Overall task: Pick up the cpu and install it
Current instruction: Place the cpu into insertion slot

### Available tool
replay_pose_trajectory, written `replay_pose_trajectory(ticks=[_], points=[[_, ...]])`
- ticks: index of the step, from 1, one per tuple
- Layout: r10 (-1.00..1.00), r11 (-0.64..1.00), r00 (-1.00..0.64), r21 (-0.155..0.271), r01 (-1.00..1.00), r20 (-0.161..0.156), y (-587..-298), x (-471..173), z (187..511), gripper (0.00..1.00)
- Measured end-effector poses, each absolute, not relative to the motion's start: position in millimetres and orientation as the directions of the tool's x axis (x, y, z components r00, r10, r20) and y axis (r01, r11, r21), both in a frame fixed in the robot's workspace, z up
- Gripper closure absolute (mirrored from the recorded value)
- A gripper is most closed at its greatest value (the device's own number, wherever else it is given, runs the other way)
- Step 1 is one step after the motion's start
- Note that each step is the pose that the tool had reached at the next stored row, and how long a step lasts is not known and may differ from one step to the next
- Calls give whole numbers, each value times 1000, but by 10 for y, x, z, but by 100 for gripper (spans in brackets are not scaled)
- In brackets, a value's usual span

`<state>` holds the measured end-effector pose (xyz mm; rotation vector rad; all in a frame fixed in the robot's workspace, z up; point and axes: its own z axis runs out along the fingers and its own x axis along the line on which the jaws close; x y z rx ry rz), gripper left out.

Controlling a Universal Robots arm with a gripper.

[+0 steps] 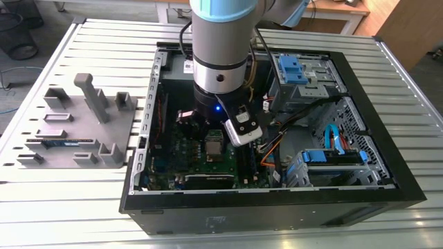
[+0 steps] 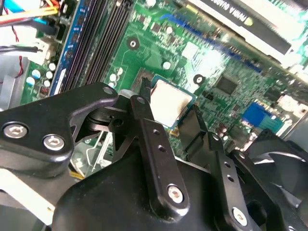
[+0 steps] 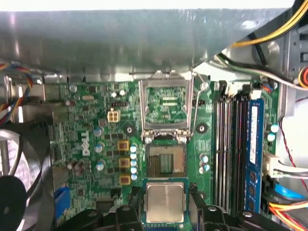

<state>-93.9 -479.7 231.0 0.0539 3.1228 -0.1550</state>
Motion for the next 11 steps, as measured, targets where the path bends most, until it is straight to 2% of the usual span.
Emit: replay_pose_trajectory(ticks=[11], points=[[35,999,-999,1,35,-13,-4847,-939,2256,53]])
